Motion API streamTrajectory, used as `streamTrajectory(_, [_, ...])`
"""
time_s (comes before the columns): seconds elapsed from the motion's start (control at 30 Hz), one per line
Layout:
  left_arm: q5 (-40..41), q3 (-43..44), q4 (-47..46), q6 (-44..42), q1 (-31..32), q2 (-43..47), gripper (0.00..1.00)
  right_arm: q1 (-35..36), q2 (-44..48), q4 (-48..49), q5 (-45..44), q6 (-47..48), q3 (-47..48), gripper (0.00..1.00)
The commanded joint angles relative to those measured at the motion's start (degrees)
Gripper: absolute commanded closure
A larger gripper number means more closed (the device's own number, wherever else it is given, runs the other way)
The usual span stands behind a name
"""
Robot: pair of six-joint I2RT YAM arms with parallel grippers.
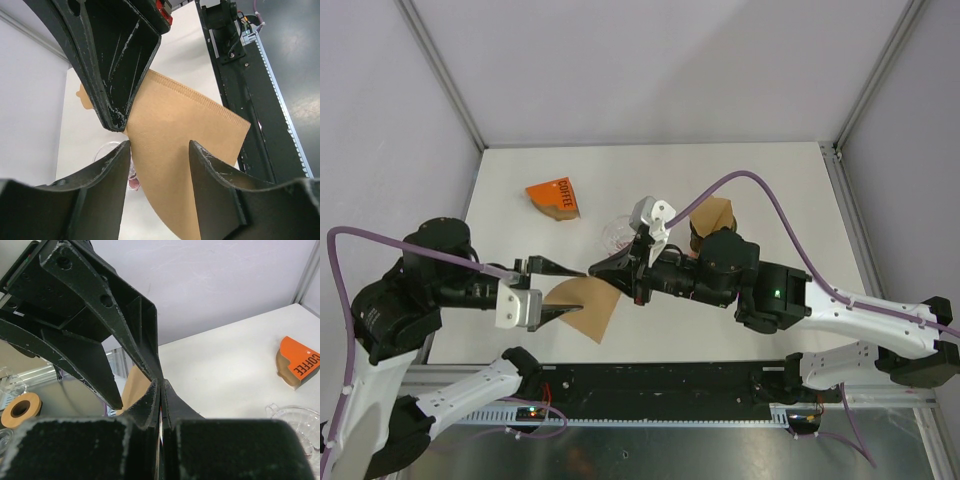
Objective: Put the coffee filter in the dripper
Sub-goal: Place the coffee filter in the coffee dripper.
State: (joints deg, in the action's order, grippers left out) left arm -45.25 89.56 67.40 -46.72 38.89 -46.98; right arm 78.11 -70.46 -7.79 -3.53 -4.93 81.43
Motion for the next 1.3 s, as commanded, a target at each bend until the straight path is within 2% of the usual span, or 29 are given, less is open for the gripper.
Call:
streamTrajectory(0.0, [-0.92,-0.30,-0.02,-1.09,0.56,0.22,0.47,-0.82,0.37,3.61,-0.02,-1.30,0.23,1.00])
streamTrajectory(0.33, [-4.08,-0.18,2.17,-2.71,0.75,0.37,0.60,-2.56,0.27,4.00,-0.32,-2.77,-0.27,1.00])
streamTrajectory(0.57, [-4.03,-0.20,2.75,-3.00,0.96,0.31,0.60,-3.51,-0.15,3.91,0.79,-3.11,-0.31,1.00])
streamTrajectory(0.7, [-0.86,0.85,2.16,2.12,0.99,-1.14,0.54,-5.95,0.02,-2.97,3.97,-3.43,-0.05,1.00])
streamTrajectory(0.73, [2.42,1.26,1.75,4.47,0.96,-1.86,0.54,-6.61,0.04,-5.15,4.85,-3.43,0.00,0.98])
streamTrajectory(0.83, [13.45,0.62,1.18,9.28,0.76,-3.27,0.51,-7.27,-1.08,-11.39,4.63,-2.65,0.03,0.82])
streamTrajectory(1.0, [26.73,-11.01,3.65,6.64,-1.71,-2.23,0.22,-7.55,-1.09,-14.06,4.43,-2.69,-0.12,0.62])
streamTrajectory(1.13, [26.11,-18.84,9.52,-4.64,-16.64,-3.30,0.09,-9.11,2.29,-14.95,2.54,-3.37,-1.77,0.40])
streamTrajectory(1.2, [26.47,-23.34,11.05,-11.16,-23.99,-4.81,0.06,-9.48,4.17,-15.54,1.15,-3.08,-2.93,0.35])
streamTrajectory(1.27, [29.38,-29.45,9.85,-15.92,-27.98,-5.41,0.03,-9.71,6.14,-15.99,0.17,-2.65,-3.95,0.31])
